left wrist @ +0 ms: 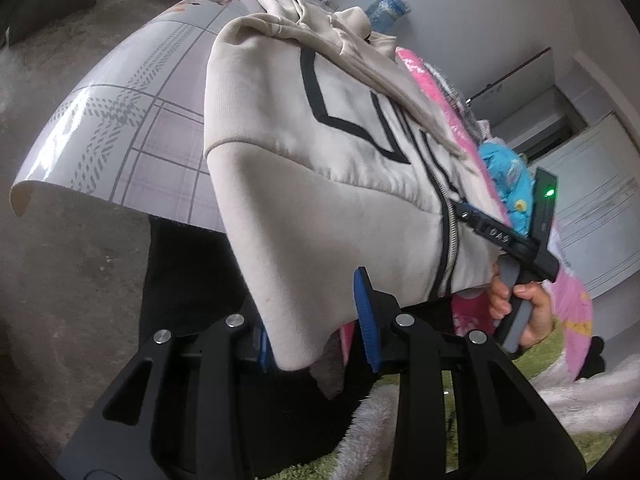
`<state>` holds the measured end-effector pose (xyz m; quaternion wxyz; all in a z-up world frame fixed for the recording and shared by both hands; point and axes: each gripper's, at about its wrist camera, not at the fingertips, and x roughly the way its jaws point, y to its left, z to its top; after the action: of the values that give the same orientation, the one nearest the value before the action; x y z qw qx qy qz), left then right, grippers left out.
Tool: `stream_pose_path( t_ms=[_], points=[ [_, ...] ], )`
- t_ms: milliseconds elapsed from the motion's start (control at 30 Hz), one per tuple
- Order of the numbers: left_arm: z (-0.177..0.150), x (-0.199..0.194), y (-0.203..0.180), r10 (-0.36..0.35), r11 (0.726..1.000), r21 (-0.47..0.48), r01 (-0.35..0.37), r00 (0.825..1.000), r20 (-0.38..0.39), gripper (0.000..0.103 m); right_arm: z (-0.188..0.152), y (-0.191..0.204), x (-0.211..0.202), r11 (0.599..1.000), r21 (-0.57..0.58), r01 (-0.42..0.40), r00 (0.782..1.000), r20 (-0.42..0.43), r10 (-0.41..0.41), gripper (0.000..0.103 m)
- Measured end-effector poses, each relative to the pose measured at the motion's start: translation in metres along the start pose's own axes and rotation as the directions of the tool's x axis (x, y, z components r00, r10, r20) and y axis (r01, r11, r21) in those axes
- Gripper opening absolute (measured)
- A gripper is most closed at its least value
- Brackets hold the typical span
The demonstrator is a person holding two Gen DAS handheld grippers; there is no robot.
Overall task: Fold large clothes
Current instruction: 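Lift the jacket hem upward with the left tool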
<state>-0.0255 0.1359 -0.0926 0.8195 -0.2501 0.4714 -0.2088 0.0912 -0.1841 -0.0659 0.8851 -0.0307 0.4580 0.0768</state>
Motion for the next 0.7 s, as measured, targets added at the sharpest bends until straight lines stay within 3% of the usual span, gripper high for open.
stream_pose_path(
  t_ms=[267, 433, 700],
  points=[
    [-0.001, -0.003, -0.015, 0.122, 0.989, 0.083, -0.122, 0.993, 0.01, 0.013, 0.002, -0.004, -0.004, 1.0, 0.009, -0.024, 1.0, -0.005, 0.024, 0.084],
    [-0.001, -0.003, -0.026, 0.185, 0.972, 0.147, -0.186, 0.983, 0.017, 0.011, -0.007, -0.03, -0.031, 0.996, 0.07, -0.054, 0.998, 0.023, 0.052, 0.084],
    [0.0, -0.005, -0.032, 0.217, 0.957, 0.192, -0.216, 0.976, 0.017, 0.011, -0.041, -0.106, -0.092, 0.964, 0.265, -0.002, 0.999, 0.032, -0.007, 0.084]
  ],
)
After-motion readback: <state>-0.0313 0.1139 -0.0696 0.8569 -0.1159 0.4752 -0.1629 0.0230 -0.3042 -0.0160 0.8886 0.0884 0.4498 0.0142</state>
